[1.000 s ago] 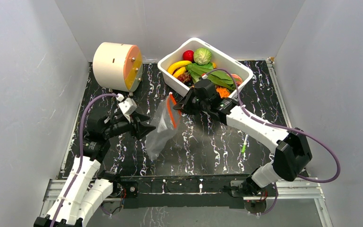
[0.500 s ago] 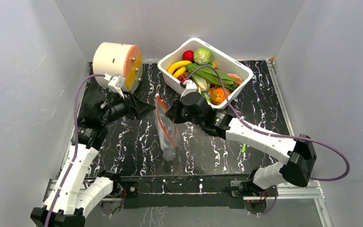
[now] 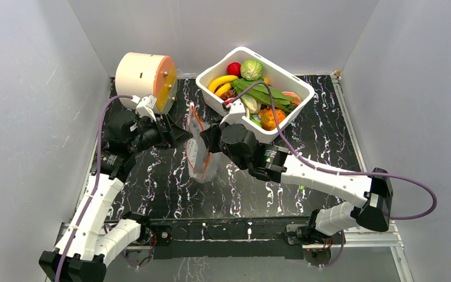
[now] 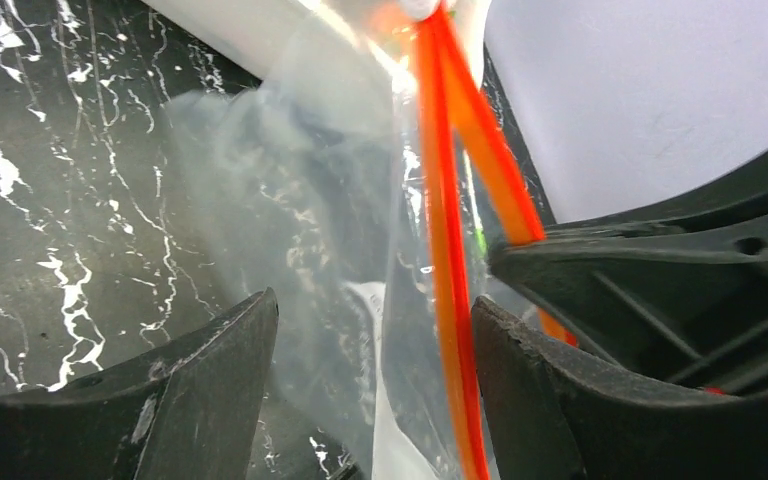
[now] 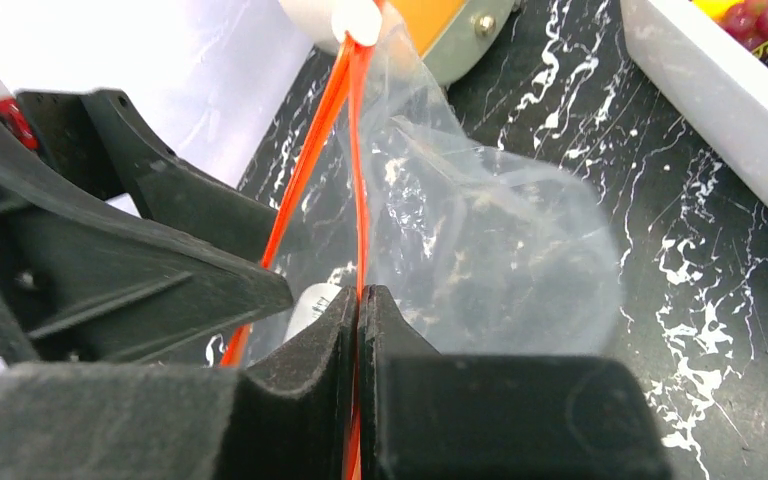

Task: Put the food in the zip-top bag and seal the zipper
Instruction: Open the zipper of the food storage bag at the center of the board.

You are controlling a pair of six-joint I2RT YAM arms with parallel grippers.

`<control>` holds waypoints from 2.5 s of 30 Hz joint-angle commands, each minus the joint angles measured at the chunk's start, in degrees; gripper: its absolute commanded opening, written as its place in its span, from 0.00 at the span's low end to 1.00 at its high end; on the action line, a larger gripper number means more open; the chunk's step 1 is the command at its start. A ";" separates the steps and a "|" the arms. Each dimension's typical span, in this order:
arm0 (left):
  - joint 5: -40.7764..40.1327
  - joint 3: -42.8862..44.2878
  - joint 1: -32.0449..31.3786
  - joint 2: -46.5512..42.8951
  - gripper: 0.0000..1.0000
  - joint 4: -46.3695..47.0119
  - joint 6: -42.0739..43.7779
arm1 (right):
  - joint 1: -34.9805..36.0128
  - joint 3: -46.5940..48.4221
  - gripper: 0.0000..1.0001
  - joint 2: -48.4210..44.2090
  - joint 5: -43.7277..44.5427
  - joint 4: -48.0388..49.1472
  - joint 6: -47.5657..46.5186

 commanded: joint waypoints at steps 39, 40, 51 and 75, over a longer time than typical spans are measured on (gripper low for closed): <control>-18.14 -6.00 -0.17 -7.23 0.00 2.83 26.79 | 0.26 -14.19 0.00 -3.26 11.37 1.52 14.21; -17.15 -6.81 -0.15 -7.33 0.00 3.44 26.44 | 0.20 -14.05 0.01 -3.19 10.39 1.98 13.33; -16.08 -10.81 -0.16 -12.25 0.00 7.69 33.23 | 0.20 0.01 0.54 -4.90 -7.74 -7.26 -4.17; -13.38 -21.80 -0.38 -14.78 0.00 17.32 27.69 | -28.44 10.14 0.71 6.22 -13.59 -13.15 -39.91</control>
